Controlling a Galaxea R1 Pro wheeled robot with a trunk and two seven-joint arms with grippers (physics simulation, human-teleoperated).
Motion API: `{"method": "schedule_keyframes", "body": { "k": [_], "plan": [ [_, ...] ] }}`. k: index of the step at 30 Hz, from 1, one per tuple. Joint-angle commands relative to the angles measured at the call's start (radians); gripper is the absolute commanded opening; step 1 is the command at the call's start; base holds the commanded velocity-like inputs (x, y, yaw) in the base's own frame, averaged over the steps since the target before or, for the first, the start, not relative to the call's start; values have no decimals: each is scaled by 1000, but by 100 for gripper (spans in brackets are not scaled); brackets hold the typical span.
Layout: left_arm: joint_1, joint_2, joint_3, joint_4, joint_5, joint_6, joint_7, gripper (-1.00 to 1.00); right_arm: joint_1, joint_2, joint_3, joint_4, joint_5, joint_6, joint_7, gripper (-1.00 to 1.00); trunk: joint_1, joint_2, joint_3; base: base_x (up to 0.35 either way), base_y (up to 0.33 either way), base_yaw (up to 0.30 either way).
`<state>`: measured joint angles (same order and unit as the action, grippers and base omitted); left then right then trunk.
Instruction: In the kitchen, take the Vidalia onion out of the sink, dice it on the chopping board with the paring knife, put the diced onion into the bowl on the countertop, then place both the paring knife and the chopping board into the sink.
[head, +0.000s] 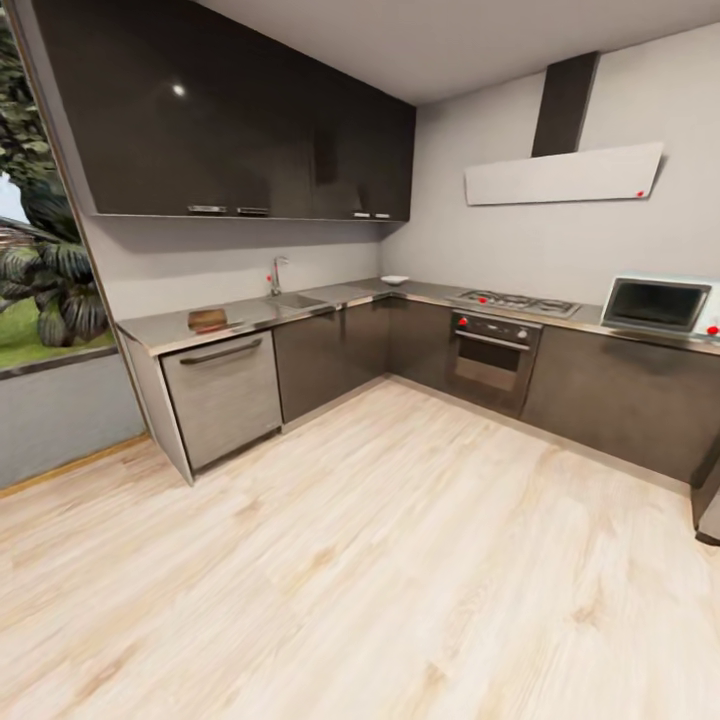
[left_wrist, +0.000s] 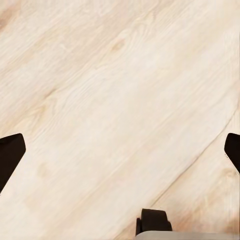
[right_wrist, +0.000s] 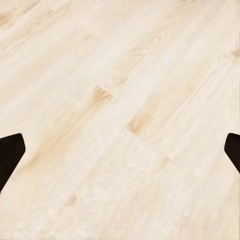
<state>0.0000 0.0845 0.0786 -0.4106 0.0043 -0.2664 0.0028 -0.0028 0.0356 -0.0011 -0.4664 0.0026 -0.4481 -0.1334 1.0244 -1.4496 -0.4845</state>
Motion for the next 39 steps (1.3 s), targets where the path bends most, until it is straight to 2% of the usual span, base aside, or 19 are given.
{"method": "schedule_keyframes", "body": {
  "k": [1, 30, 39],
  "plan": [
    [0, 0, 1, -1, 0, -2, 0, 100, 0, 0, 0, 0, 0, -2, -3, 100, 1, 0, -1, 324, 0, 0],
    [0, 0, 1, -1, 0, -16, 0, 100, 0, 1, 1, 0, 1, -3, -3, 100, 1, 0, -41, 324, 0, 0],
    [0, 0, -1, -1, 0, -19, 0, 100, 0, 2, 1, 0, 0, -51, -5, 100, 1, 0, -42, 324, 0, 22]
  ]
}}
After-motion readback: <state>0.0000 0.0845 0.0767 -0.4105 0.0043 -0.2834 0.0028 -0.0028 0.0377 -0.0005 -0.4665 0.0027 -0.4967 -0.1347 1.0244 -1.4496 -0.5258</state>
